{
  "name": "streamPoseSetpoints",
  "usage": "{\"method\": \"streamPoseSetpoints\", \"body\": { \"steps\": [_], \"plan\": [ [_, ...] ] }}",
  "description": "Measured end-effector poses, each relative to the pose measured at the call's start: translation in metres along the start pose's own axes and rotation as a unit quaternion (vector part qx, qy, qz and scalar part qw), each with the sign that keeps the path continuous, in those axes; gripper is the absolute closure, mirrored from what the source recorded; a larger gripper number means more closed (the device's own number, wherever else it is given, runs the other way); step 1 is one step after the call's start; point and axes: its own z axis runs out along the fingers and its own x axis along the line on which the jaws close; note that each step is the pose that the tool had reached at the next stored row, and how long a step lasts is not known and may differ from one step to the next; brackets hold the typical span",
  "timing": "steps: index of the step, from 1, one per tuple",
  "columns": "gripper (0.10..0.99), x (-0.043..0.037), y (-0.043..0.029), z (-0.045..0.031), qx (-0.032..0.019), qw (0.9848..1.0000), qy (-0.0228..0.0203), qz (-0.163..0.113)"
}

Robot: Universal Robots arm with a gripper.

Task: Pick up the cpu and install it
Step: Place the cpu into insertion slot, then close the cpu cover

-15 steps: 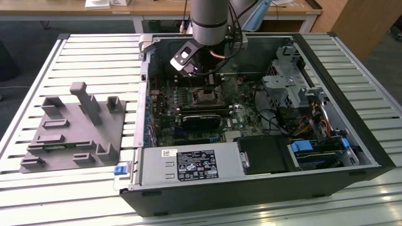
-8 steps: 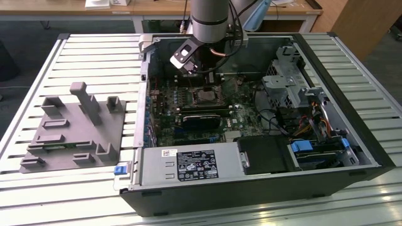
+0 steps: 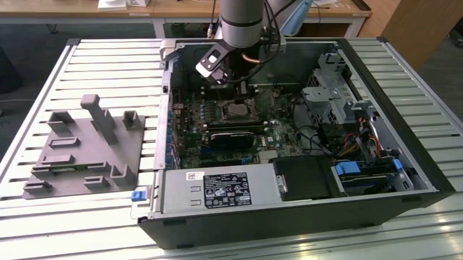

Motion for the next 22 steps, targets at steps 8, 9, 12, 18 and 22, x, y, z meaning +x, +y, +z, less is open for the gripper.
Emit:
{"method": "streamPoseSetpoints", "body": {
  "steps": [8, 9, 12, 18, 22],
  "plan": [
    [0.980, 0.0000, 0.0003, -0.0044, 0.0000, 1.0000, 0.0000, 0.000],
    [0.980, 0.0001, 0.0003, -0.0056, 0.0000, 1.0000, 0.0000, 0.000],
    [0.980, 0.0001, 0.0005, -0.0095, 0.0000, 1.0000, 0.0000, 0.000],
    [0.980, 0.0002, 0.0012, -0.0204, 0.0000, 1.0000, 0.0001, 0.000],
    [0.980, 0.0004, 0.0019, -0.0334, 0.0000, 1.0000, 0.0000, 0.000]
  ]
}}
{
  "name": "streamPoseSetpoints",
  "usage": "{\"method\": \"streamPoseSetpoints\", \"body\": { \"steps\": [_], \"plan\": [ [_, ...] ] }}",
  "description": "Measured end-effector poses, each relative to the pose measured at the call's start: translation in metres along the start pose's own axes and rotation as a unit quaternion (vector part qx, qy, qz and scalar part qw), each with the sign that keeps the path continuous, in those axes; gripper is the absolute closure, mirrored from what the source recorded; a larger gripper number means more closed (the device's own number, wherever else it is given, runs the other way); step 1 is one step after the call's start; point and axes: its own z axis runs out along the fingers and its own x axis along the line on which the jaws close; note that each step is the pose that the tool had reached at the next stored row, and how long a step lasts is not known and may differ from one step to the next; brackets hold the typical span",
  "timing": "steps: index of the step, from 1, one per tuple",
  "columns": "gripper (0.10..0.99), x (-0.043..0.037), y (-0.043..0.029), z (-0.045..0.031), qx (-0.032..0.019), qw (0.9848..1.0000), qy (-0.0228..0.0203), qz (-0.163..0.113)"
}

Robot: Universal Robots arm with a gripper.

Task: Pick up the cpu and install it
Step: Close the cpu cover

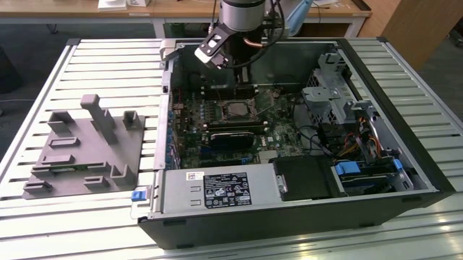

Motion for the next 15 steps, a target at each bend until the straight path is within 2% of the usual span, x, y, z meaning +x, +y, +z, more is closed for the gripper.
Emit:
{"method": "streamPoseSetpoints", "body": {
  "steps": [3, 4, 7, 11, 15],
  "plan": [
    [0.980, 0.0001, 0.0006, -0.0107, 0.0000, 1.0000, 0.0000, 0.000],
    [0.980, 0.0001, 0.0007, -0.0120, 0.0000, 1.0000, 0.0000, 0.000],
    [0.980, -0.0023, 0.0007, -0.0120, 0.0000, 1.0000, 0.0000, 0.000],
    [0.980, -0.0104, 0.0008, -0.0121, 0.0000, 1.0000, 0.0000, 0.000],
    [0.980, -0.0110, 0.0092, -0.0114, 0.0000, 1.0000, 0.0000, 0.000]
  ]
}}
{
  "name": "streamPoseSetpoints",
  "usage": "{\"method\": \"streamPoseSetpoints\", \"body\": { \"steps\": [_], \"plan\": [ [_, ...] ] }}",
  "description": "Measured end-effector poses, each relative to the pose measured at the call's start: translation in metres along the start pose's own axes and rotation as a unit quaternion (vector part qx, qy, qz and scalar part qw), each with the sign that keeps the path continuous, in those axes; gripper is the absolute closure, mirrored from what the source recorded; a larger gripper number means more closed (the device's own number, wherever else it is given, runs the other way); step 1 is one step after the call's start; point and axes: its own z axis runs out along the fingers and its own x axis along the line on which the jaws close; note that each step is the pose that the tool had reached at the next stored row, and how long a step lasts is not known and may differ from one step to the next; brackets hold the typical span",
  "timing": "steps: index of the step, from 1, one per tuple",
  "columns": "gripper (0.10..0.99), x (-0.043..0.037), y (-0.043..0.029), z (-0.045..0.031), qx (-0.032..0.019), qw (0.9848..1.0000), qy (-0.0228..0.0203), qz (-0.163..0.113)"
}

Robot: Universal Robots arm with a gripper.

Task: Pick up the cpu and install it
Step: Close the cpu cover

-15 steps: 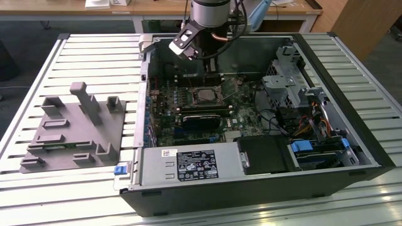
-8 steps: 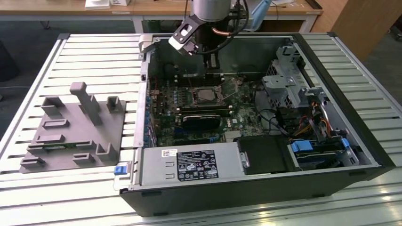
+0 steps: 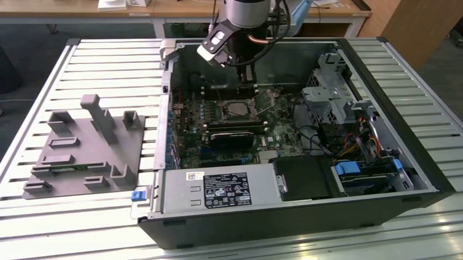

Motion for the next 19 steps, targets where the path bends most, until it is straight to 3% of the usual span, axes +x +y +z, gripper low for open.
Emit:
{"method": "streamPoseSetpoints", "body": {
  "steps": [5, 19],
  "plan": [
    [0.980, 0.0002, 0.0168, 0.0024, 0.0003, 1.0000, 0.0002, -0.001],
    [0.980, 0.0039, 0.0453, 0.0097, 0.0027, 1.0000, 0.0003, -0.005]
  ]
}}
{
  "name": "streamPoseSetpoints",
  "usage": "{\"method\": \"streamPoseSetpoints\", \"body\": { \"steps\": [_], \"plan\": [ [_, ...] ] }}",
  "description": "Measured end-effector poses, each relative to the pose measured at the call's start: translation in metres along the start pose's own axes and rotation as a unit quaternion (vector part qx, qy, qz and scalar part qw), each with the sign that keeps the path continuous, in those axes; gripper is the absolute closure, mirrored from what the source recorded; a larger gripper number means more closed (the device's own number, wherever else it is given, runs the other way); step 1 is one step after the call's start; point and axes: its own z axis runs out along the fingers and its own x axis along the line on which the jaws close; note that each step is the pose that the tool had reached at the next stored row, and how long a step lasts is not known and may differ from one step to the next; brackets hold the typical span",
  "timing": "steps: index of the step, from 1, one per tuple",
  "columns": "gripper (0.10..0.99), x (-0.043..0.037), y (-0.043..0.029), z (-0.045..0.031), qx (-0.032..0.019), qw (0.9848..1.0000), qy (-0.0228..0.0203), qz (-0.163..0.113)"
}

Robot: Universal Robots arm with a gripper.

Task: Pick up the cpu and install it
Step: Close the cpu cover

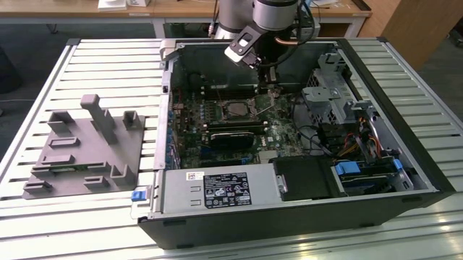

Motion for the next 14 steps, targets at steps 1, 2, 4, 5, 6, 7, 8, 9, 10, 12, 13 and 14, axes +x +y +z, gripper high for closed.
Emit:
{"method": "streamPoseSetpoints", "body": {
  "steps": [1, 2, 4, 5, 6, 7, 8, 9, 10, 12, 13, 14],
  "plan": [
    [0.980, 0.0002, 0.0016, 0.0004, 0.0002, 1.0000, -0.0005, 0.000],
    [0.980, 0.0003, 0.0033, 0.0008, 0.0004, 1.0000, -0.0010, 0.000],
    [0.980, 0.0005, 0.0066, 0.0015, 0.0007, 1.0000, -0.0015, 0.000],
    [0.980, 0.0006, 0.0076, 0.0018, 0.0008, 1.0000, -0.0015, 0.000],
    [0.980, 0.0006, 0.0083, 0.0019, 0.0009, 1.0000, -0.0016, 0.000],
    [0.980, 0.0006, 0.0087, 0.0021, 0.0009, 1.0000, -0.0016, 0.000],
    [0.980, 0.0006, 0.0096, 0.0023, 0.0008, 1.0000, -0.0015, 0.000],
    [0.980, 0.0006, 0.0108, 0.0026, 0.0008, 1.0000, -0.0015, 0.000],
    [0.980, 0.0007, 0.0126, 0.0030, 0.0008, 1.0000, -0.0014, 0.000],
    [0.980, 0.0009, 0.0160, 0.0038, 0.0010, 1.0000, -0.0015, 0.000],
    [0.980, 0.0011, 0.0173, 0.0042, 0.0011, 1.0000, -0.0015, 0.000],
    [0.980, 0.0013, 0.0185, 0.0047, 0.0012, 1.0000, -0.0016, 0.000]
  ]
}}
